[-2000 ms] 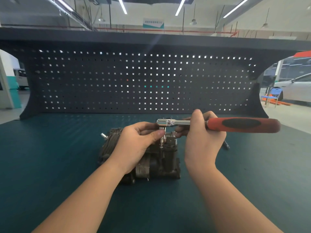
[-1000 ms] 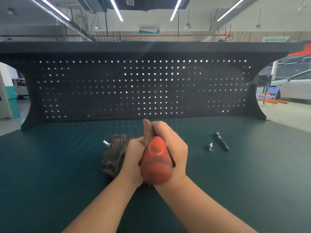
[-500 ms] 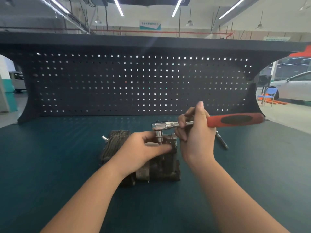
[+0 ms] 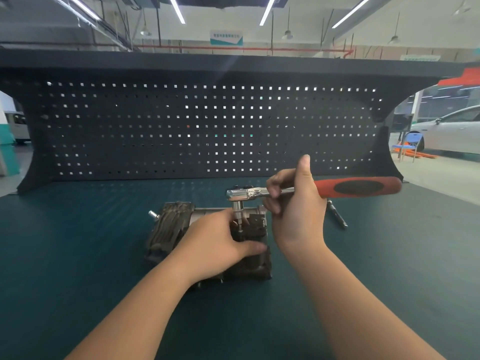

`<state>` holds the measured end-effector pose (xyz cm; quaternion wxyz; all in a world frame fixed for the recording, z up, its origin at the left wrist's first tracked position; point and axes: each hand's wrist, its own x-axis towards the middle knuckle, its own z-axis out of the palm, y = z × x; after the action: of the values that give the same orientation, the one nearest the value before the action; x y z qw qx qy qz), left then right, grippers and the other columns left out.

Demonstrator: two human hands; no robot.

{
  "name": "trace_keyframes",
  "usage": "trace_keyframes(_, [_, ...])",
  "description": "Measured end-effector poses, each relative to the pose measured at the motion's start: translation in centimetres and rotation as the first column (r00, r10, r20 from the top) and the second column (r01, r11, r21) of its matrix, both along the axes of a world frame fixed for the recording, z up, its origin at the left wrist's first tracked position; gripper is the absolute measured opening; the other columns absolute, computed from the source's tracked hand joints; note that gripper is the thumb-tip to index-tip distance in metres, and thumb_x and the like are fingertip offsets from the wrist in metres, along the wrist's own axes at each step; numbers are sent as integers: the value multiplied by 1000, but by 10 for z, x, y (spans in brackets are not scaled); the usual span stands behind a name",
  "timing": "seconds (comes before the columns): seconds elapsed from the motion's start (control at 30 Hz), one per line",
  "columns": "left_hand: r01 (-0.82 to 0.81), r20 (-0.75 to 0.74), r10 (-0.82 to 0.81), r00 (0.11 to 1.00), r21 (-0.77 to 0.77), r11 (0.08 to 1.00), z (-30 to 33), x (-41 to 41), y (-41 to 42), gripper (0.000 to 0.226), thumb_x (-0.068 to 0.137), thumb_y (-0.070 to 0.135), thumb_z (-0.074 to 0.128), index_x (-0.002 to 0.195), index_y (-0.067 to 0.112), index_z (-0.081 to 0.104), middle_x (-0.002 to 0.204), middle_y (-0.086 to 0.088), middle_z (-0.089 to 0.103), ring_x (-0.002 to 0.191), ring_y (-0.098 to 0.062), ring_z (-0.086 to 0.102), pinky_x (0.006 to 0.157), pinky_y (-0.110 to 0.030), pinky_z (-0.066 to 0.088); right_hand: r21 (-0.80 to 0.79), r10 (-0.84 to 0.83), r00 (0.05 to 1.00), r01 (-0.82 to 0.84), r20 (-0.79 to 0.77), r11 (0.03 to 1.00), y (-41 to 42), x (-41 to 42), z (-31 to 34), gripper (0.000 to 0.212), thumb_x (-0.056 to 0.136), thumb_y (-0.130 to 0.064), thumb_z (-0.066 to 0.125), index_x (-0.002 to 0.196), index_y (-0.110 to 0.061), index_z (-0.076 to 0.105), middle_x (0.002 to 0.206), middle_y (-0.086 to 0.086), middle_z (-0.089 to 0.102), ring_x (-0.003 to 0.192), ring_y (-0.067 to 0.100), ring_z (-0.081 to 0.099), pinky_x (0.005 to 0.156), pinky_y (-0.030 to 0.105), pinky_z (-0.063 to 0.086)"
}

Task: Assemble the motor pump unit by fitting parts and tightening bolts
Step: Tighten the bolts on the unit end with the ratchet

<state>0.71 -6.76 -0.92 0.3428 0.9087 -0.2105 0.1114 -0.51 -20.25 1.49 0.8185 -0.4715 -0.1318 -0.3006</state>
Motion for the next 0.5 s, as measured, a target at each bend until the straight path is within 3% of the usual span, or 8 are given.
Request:
trace_keyframes(0.13, [-70,66,72,995,-30,997,-1,-5,-12,33,59,59,79,84,41,67,79,25,68,80,5,60,67,-14,45,102,-125,991,130,-57,986,1,0,0,58,98,-44,42,47,-22,59,51,-2,52,41,11,39,43,19,34])
trace_keyframes(0.27, [-135,144,140,980,-41,990,-3,-14,-34,26,64,58,73,59,42,53,60,22,58,67,0,56,54,-14,38,213,-180,979,197,-97,957,-2,-2,5,59,99,-41,46,44,-23,61,49,-4,51,41,9,39,41,18,33])
trace_keyframes(0.43, [-211,223,200,954,26,977,-5,-11,-43,27,78,40,60,58,27,47,61,9,54,71,-21,54,51,-27,32,117,-383,923,377,39,919,13,-11,2,49,100,-33,47,58,-11,58,47,-8,52,43,3,49,46,12,40])
trace_keyframes(0.5, [-223,306,168,937,156,962,-5,-9,-42,22,87,29,52,67,19,45,78,3,65,82,-27,59,58,-29,28,-112,-410,896,431,171,895,28,-15,-10,39,102,-18,46,69,-2,60,54,-11,53,50,-3,52,53,9,41])
